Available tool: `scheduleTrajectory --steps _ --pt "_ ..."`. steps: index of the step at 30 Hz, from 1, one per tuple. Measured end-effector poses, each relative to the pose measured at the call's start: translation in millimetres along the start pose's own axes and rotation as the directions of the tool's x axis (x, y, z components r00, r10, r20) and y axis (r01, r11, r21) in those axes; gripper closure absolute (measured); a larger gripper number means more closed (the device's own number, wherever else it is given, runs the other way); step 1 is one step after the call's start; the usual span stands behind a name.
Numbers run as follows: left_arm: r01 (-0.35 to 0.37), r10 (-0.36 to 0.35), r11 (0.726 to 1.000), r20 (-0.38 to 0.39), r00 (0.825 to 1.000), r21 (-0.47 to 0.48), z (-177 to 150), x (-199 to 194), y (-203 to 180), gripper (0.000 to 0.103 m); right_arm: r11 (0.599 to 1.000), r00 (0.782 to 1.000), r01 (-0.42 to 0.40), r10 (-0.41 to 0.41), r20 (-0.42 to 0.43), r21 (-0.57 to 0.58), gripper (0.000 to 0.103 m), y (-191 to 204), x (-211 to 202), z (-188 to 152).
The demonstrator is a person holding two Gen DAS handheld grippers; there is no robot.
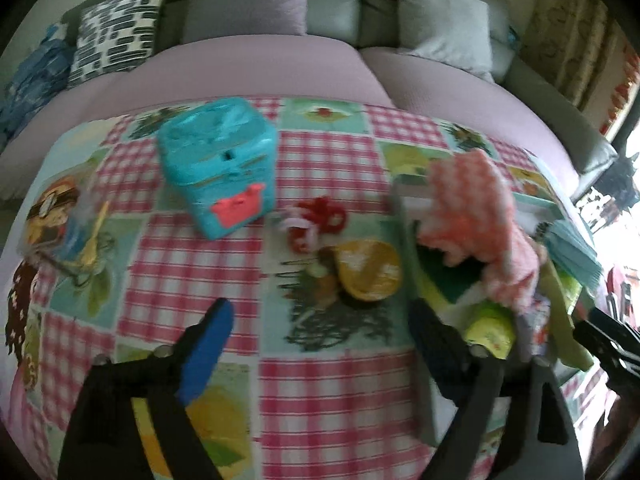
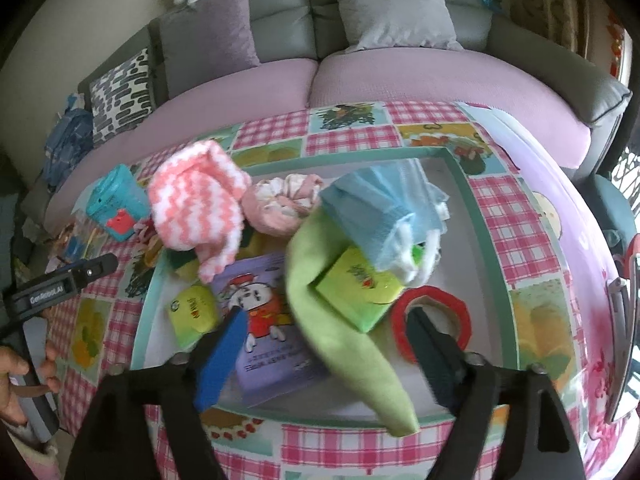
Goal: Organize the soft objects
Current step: 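Move both tools back toward the gold snack and red pipe-cleaner toy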
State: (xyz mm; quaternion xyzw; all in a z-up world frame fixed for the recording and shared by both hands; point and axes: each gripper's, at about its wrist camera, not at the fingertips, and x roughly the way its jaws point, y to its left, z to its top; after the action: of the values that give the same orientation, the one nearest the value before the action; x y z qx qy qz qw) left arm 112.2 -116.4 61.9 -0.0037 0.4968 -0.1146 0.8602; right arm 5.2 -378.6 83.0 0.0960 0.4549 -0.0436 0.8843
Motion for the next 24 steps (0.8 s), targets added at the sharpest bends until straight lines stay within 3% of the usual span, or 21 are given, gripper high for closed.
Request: scheduleTrajectory --steps 5,17,24 --pt "-0.045 0.046 0.998 0.022 0.999 -0.035 -2.8 0.6 21.0 0.007 0.998 1.000 -0.027 0.028 0.010 -0.055 0.002 27.0 -2.9 -1.0" --pt "-0.061 0.060 0.993 -0.008 0.998 -0.097 -3.2 7.8 63.8 0.007 0.967 0.988 -0.151 0.151 -0.017 -0.204 0.002 108.1 13.1 14.2" --pt "-0.041 0.040 0.993 -0.004 0.999 -0.113 4.2 11.1 74.5 0.007 0.920 0.973 -0.226 0.226 -0.039 -0.319 0.004 157.4 30.8 24.5"
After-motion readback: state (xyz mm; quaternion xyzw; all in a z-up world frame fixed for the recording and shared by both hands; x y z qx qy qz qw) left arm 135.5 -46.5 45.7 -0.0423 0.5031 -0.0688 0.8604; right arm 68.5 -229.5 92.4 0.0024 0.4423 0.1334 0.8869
